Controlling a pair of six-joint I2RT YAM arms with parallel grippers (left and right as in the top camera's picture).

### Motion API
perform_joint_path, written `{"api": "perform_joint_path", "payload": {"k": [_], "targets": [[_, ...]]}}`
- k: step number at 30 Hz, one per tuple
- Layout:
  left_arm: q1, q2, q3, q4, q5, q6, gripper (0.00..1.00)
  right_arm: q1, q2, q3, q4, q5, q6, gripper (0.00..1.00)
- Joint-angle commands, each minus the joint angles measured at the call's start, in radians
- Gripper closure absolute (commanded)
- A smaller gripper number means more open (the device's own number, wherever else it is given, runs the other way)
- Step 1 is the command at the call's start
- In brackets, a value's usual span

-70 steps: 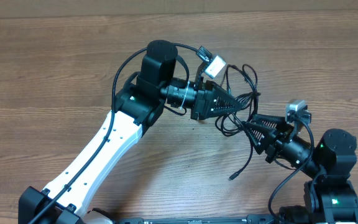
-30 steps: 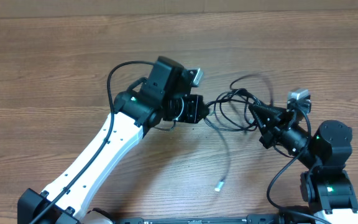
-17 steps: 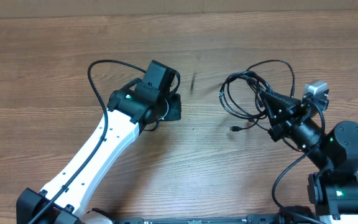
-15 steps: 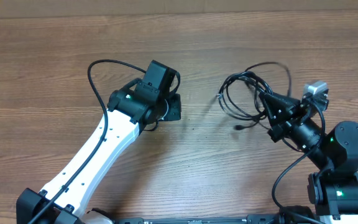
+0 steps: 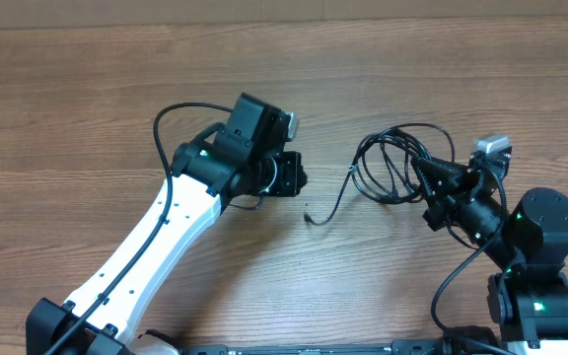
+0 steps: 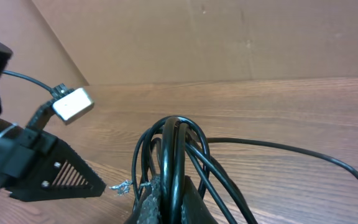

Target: Untangle cables

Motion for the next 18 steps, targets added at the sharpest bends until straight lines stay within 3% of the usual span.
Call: {"api": "perform_joint_path", "payload": {"k": [1,9,18], "targets": [[0.001,-0.003,-0.003,0.046,0.160,-0.152,0.82,-0.003,-0.012,0.041,0.013,0.023,-0.026,0.96],[-0.003,-0.003,-0.003,0.088,0.173,-0.694,0.66,-0.003,-0.012,0.041,0.013,0.022,-0.026,0.96],[-0.023,-0.003,-0.003,0.092,0.209,-0.896,0.38,-0.003,-0.012,0.041,0.014,-0.032,-0.021,0.96]]}}
